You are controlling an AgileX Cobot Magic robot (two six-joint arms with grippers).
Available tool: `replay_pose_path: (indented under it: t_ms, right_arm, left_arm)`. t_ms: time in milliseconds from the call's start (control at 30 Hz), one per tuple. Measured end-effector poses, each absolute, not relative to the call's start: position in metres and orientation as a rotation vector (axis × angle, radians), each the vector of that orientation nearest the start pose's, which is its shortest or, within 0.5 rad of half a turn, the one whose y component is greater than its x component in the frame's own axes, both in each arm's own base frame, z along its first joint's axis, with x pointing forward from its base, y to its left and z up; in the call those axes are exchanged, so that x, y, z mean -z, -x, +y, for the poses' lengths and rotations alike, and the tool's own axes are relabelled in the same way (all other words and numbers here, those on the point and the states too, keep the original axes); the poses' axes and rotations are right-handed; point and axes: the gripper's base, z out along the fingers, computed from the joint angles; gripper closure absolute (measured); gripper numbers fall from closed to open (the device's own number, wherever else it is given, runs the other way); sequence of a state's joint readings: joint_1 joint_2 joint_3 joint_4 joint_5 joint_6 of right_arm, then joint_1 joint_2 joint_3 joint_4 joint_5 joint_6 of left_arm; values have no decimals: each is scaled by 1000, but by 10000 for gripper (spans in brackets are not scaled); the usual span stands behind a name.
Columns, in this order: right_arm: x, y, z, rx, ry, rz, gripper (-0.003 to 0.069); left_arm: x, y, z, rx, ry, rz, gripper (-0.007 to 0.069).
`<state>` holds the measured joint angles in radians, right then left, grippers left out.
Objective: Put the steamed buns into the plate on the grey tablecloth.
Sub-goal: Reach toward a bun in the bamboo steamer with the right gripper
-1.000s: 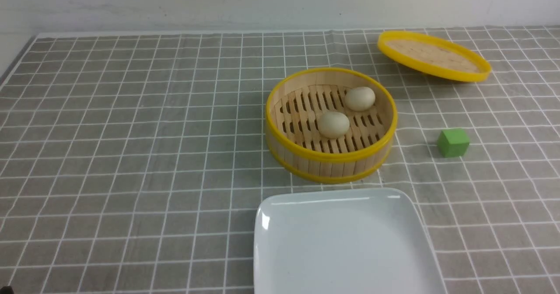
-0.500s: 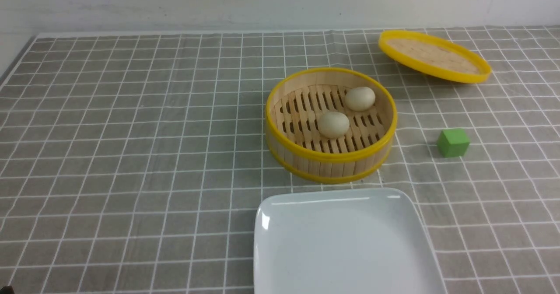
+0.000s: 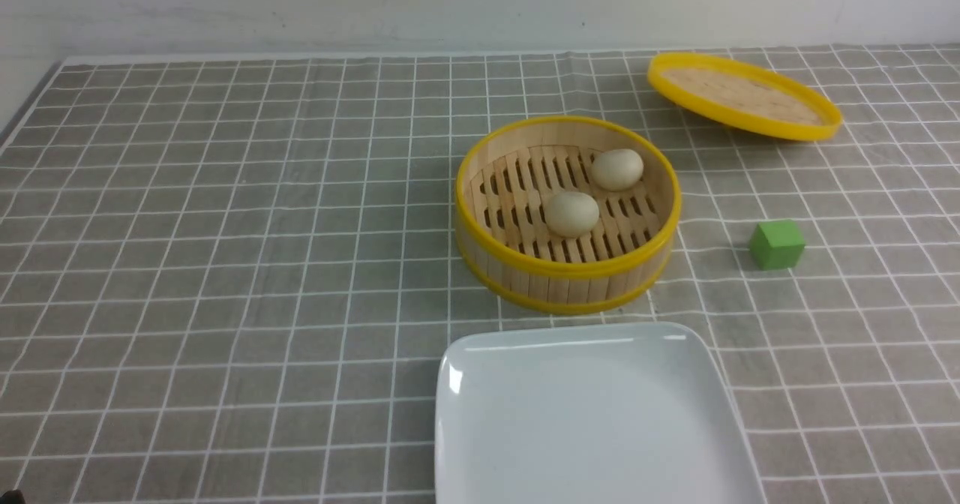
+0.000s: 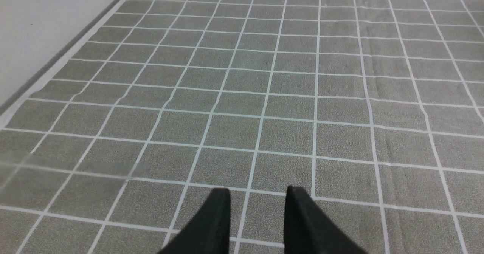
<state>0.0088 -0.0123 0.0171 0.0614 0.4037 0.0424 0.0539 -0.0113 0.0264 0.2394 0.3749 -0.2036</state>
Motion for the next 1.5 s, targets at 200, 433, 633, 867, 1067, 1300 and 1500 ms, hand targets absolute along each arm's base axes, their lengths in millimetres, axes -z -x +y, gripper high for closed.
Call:
replay_pose_path:
  t_ms: [200, 433, 633, 867, 1067, 1300, 1500]
  right_arm:
    - [-172, -52, 3, -96, -69, 1891, 419]
    - [-173, -52, 11, -447, -362, 1858, 419]
    - [-177, -52, 18, -734, -584, 1782, 419]
    - [-181, -53, 18, -798, -636, 1723, 419]
    - [-240, -49, 15, -694, -463, 1583, 551]
    - [-306, -85, 14, -392, -216, 1822, 670]
    - [-285, -155, 21, -353, -112, 2400, 656]
  left_arm:
    - [-172, -52, 11, -132, 92, 1862, 384]
    - [-172, -52, 11, -132, 92, 1862, 384]
    - [-172, -52, 11, -133, 91, 1862, 384]
    - [-172, -52, 11, -134, 91, 1862, 384]
    - [-172, -52, 11, -134, 91, 1862, 384]
    - [-172, -52, 11, -134, 91, 1862, 384]
    - [-172, -52, 11, -134, 91, 1862, 384]
